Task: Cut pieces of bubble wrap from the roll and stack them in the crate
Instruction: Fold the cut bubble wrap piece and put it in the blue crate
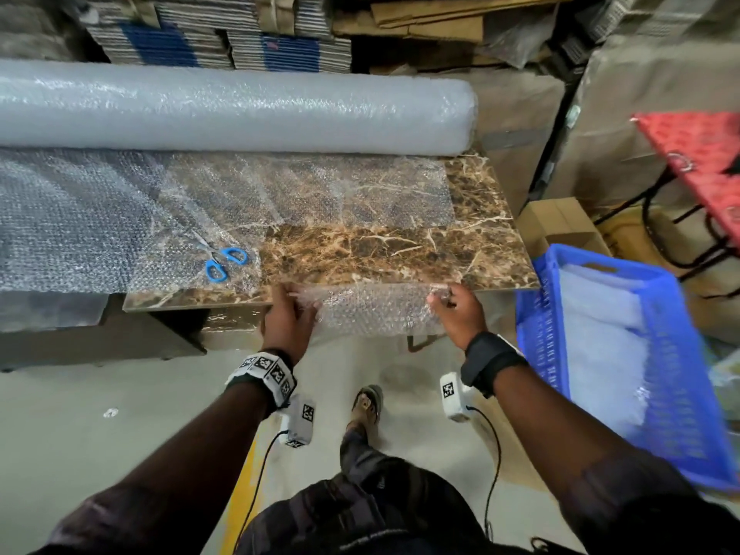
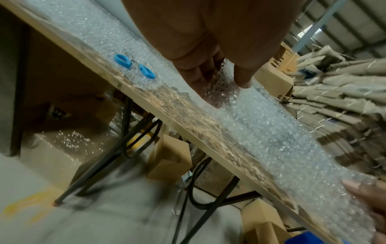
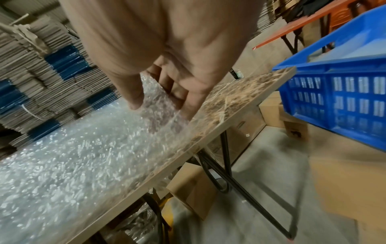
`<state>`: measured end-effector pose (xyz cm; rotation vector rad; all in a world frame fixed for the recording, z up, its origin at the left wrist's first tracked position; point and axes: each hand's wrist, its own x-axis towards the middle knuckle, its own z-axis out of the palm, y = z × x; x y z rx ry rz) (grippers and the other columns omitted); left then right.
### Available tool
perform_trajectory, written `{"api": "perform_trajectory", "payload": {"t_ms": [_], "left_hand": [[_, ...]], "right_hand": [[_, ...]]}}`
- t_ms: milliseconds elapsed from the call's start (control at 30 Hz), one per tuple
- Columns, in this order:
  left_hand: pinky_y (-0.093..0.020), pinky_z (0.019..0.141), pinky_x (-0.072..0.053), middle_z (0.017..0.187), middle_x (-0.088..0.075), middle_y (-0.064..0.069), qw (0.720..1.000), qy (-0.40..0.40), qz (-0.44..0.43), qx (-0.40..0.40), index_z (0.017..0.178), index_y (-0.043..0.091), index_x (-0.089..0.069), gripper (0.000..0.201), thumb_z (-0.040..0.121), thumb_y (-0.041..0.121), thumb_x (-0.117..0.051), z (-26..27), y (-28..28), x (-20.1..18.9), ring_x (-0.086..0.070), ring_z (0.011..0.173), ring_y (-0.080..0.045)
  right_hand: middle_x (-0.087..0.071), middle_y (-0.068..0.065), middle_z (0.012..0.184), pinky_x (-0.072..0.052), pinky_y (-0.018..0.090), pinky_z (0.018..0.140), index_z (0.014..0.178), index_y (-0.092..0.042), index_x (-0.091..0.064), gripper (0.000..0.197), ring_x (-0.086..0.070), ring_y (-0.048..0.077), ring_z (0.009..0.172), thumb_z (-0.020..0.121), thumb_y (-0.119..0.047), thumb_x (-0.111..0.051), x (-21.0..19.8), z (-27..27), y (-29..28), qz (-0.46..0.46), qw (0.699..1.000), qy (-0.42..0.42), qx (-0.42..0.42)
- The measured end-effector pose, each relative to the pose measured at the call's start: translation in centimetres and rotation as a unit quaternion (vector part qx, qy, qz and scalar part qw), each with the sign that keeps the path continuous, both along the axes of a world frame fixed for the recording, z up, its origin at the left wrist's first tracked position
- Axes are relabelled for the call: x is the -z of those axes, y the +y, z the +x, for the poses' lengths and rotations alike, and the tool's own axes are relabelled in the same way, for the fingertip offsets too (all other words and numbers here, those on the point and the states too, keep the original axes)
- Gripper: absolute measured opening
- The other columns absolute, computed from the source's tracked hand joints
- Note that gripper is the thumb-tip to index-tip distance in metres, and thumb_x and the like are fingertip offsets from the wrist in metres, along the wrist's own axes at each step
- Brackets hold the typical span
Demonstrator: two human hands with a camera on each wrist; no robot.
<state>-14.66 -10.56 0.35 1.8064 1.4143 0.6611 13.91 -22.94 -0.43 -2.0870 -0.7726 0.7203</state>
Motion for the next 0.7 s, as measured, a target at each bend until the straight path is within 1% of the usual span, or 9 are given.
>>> {"api": "perform_trajectory", "payload": {"t_ms": [67, 133, 167, 233, 300, 400, 500, 600, 700], "left_hand": [[-0.033, 0.067, -0.045, 0.069, -0.054, 0.011, 1.0, -0.01, 0.005, -0.009, 0.1, 0.017, -0.035, 0.037, 0.089, 0.027, -0.069, 0.0, -2.5, -0.1, -0.058, 0.064, -0.016], [-0.027, 0.057, -0.042, 0.065, -0.053, 0.007, 0.998, -0.05, -0.033, -0.014, 0.098, 0.011, -0.036, 0.031, 0.092, 0.019, -0.065, 0.5, -5.0, -0.3, -0.054, 0.05, 0.001], [-0.025, 0.052, -0.043, 0.065, -0.053, 0.005, 0.996, -0.069, -0.05, -0.013, 0.096, 0.01, -0.038, 0.026, 0.094, 0.016, -0.063, 0.7, -6.1, -0.3, -0.054, 0.046, 0.001], [-0.027, 0.049, -0.046, 0.069, -0.061, 0.0, 0.994, -0.088, -0.064, 0.0, 0.09, 0.014, -0.041, 0.019, 0.096, 0.013, -0.058, 1.2, -7.6, 0.0, -0.058, 0.05, -0.005], [-0.028, 0.049, -0.051, 0.082, -0.066, -0.006, 0.992, -0.089, -0.08, 0.031, 0.086, 0.016, -0.045, 0.015, 0.096, 0.007, -0.052, 2.0, -8.8, 0.3, -0.065, 0.062, -0.02], [-0.028, 0.054, -0.054, 0.084, -0.068, -0.004, 0.991, -0.055, -0.087, 0.082, 0.09, 0.015, -0.056, 0.011, 0.096, 0.008, -0.051, 4.0, -10.5, -0.3, -0.069, 0.066, -0.02], [-0.034, 0.061, -0.058, 0.086, -0.069, 0.0, 0.984, -0.022, -0.087, 0.152, 0.097, 0.021, -0.061, 0.012, 0.091, 0.012, -0.062, 7.2, -12.3, -1.2, -0.065, 0.062, -0.017], [-0.009, 0.055, -0.044, 0.091, -0.065, 0.002, 0.973, 0.009, -0.079, 0.218, 0.103, 0.022, -0.06, 0.022, 0.087, 0.01, -0.069, 11.6, -14.7, -1.8, -0.06, 0.062, -0.01], [-0.008, 0.064, -0.04, 0.105, -0.063, 0.004, 0.959, 0.062, -0.072, 0.267, 0.113, 0.025, -0.062, 0.031, 0.085, 0.016, -0.072, 17.0, -17.3, -1.7, -0.062, 0.074, -0.008]], "right_hand": [[-0.056, 0.006, 0.117, -0.044, 0.029, 0.086, 0.132, -0.005, -0.048, 0.048, -0.057, 0.022, 0.105, 0.092, -0.025, -0.066, -0.5, -1.0, -2.4, 0.031, 0.999, -0.014, 0.017], [-0.053, 0.004, 0.111, -0.044, 0.029, 0.082, 0.127, -0.005, -0.043, 0.041, -0.054, 0.017, 0.096, 0.094, -0.019, -0.063, -1.0, -1.7, -4.8, 0.059, 0.997, -0.038, 0.026], [-0.053, 0.003, 0.108, -0.044, 0.029, 0.08, 0.124, -0.005, -0.043, 0.036, -0.053, 0.015, 0.094, 0.094, -0.016, -0.061, -1.1, -1.8, -6.0, 0.068, 0.996, -0.051, 0.02], [-0.058, 0.002, 0.1, -0.047, 0.03, 0.075, 0.113, -0.01, -0.05, 0.021, -0.055, 0.015, 0.083, 0.094, -0.011, -0.058, -1.0, -1.5, -8.1, 0.085, 0.994, -0.075, -0.008], [-0.062, -0.001, 0.089, -0.047, 0.03, 0.07, 0.096, -0.018, -0.059, 0.012, -0.057, 0.015, 0.073, 0.092, -0.007, -0.059, -0.9, -0.6, -10.0, 0.089, 0.992, -0.081, -0.028], [-0.067, -0.002, 0.094, -0.048, 0.026, 0.072, 0.095, -0.019, -0.066, 0.012, -0.061, 0.015, 0.078, 0.091, -0.009, -0.061, -1.1, 1.6, -13.1, 0.063, 0.996, -0.067, -0.005], [-0.068, -0.005, 0.102, -0.048, 0.016, 0.078, 0.101, -0.018, -0.068, 0.016, -0.061, 0.009, 0.086, 0.085, -0.014, -0.072, -1.0, 4.5, -16.4, 0.038, 0.998, -0.044, 0.022], [-0.066, -0.005, 0.11, -0.041, 0.016, 0.084, 0.11, -0.017, -0.066, 0.031, -0.059, 0.01, 0.099, 0.081, -0.007, -0.073, -1.0, 7.8, -20.0, -0.002, 0.999, -0.049, 0.018], [-0.063, -0.001, 0.114, -0.036, 0.009, 0.08, 0.118, -0.012, -0.063, 0.042, -0.058, 0.014, 0.101, 0.079, 0.001, -0.071, -0.9, 11.9, -23.7, -0.045, 0.997, -0.047, 0.03]]}}
